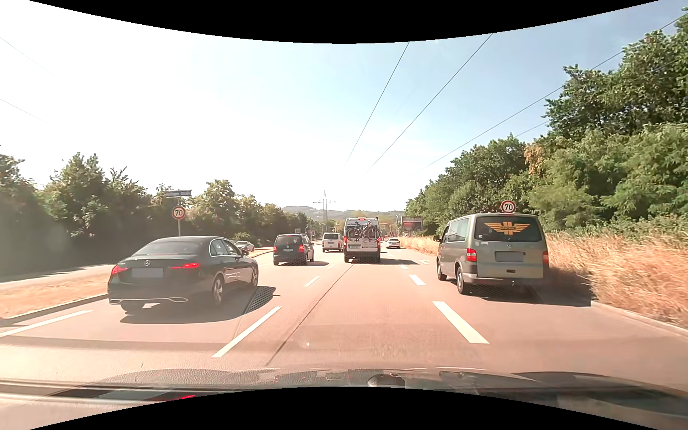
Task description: Follow the waypoints while adhering to traffic rules and regulations
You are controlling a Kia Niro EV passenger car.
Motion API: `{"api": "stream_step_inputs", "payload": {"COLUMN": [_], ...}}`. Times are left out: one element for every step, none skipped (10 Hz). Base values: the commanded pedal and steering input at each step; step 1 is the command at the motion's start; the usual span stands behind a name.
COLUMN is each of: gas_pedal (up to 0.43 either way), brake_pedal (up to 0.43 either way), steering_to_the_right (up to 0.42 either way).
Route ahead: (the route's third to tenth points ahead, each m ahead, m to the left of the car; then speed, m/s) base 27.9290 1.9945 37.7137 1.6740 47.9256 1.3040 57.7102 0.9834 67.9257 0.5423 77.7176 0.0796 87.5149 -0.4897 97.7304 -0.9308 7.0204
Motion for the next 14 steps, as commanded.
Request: {"api": "stream_step_inputs", "payload": {"gas_pedal": [0.02,0.02,0.02,0.02,0.02,0.008,0.008,0.008,0.008,0.008,0.008,0.008,0.008,0.008], "brake_pedal": [0.0,0.0,0.0,0.0,0.0,0.0,0.0,0.0,0.0,0.0,0.0,0.0,0.0,0.0], "steering_to_the_right": [0.012,0.011,0.012,0.012,0.012,0.012,0.012,0.011,0.012,0.011,0.012,0.012,0.012,0.012]}}
